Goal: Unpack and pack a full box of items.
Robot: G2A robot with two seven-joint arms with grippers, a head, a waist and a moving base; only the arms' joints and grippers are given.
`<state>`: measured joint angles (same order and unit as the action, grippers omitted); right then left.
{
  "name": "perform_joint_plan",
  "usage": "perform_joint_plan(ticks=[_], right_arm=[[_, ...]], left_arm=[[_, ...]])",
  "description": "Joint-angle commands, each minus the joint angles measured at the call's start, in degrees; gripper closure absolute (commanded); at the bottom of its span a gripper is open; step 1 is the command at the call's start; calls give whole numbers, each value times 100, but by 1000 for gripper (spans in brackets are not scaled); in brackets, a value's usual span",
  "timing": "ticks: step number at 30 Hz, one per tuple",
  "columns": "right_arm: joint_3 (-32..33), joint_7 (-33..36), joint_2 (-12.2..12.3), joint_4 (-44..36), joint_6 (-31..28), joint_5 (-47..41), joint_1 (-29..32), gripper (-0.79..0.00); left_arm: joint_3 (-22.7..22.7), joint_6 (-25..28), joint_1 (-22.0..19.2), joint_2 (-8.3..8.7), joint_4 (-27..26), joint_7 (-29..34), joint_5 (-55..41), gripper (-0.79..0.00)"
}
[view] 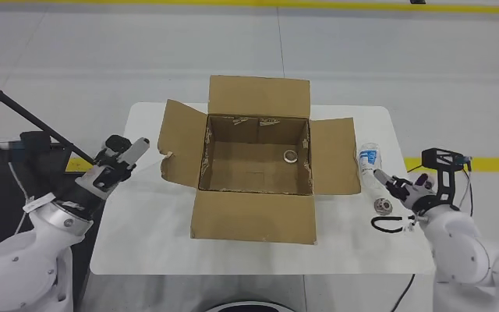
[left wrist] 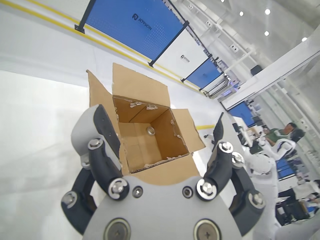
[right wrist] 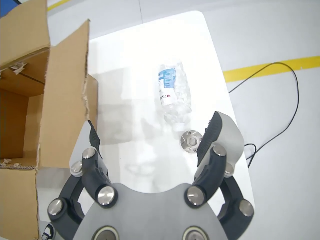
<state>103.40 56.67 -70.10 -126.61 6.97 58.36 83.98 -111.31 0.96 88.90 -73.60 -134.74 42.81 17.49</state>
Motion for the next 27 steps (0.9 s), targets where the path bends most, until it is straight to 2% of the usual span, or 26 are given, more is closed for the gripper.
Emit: perform_joint_plan(ticks=[1, 9, 11, 27], right_arm=[[20, -228, 6, -104, -276, -121, 88, -785], [413, -889, 62, -174, -1533, -803, 383, -785], [430, -891, 66, -167, -1581, -828, 387, -785], [430, -891, 66, -167, -1581, -828, 387, -785]], left_arm=[[189, -35, -254, 50, 9, 246, 464, -785], [1476, -605, -1236, 169, 9, 1005, 1806, -785], [1732, -716, -1413, 181, 9, 1103, 2035, -785], [1801, -677, -1366, 186, 70, 1124, 2055, -785]])
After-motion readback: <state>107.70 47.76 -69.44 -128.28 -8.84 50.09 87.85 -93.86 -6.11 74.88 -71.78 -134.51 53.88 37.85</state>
